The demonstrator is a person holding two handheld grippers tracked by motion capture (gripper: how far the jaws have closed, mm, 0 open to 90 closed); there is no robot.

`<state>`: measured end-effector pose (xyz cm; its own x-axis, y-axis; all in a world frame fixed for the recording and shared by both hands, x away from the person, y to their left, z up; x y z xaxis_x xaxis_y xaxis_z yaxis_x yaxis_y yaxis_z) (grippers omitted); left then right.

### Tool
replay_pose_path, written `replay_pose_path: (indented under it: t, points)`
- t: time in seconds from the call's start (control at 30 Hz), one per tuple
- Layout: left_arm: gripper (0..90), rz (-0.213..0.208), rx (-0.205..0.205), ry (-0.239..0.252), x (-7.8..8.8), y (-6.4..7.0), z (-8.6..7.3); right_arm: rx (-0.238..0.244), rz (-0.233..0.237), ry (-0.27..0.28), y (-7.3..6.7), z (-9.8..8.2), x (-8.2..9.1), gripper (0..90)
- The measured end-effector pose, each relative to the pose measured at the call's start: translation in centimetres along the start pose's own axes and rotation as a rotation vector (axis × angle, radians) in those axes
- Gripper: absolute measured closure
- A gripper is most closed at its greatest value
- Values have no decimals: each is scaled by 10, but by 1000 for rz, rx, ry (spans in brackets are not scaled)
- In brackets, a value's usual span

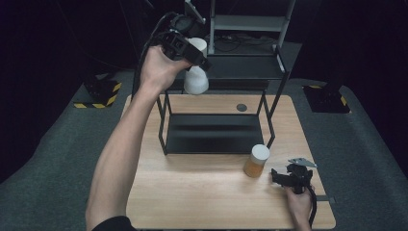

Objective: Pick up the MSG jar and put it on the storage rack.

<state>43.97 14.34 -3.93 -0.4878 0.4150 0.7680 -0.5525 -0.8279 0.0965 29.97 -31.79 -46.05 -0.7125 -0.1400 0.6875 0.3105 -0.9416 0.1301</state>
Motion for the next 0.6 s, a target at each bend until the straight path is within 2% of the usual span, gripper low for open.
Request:
replay_pose_path:
  t: [0.03, 0.07, 0.1, 0.13, 0.33, 0.47, 0.6]
  points:
    - [347, 0, 0, 0, 0, 0, 0, 0, 0, 0, 0, 0, 0, 30]
    - [347, 36, 9, -4, -2, 4, 6, 0, 0, 0, 0, 0, 0, 30]
    - [347, 50, 38, 16, -4, 7, 7, 0, 0, 0, 0, 0, 0, 30]
    - [347, 62, 27, 3, -4, 5, 13, 0, 0, 0, 0, 0, 0, 30]
    - [347, 97, 67, 23, -9, 4, 23, 0, 0, 0, 0, 0, 0, 29]
    - [347, 134, 116, 45, -17, 0, 28, 0, 0, 0, 0, 0, 0, 30]
    - [347, 152, 131, 43, -22, 1, 32, 0, 0, 0, 0, 0, 0, 29]
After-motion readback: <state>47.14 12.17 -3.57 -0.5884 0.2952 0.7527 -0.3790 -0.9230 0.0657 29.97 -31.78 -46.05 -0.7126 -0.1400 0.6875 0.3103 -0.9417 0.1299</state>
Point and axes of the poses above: each handheld gripper's, and its own axes: x roughly backward along the jaws, z roughly out of its top, y roughly to its right, the point moved 2 cm from there along -x, roughly forward along the jaws, and after that the axes turned 9 degrees about x, right-handed, at the moved point
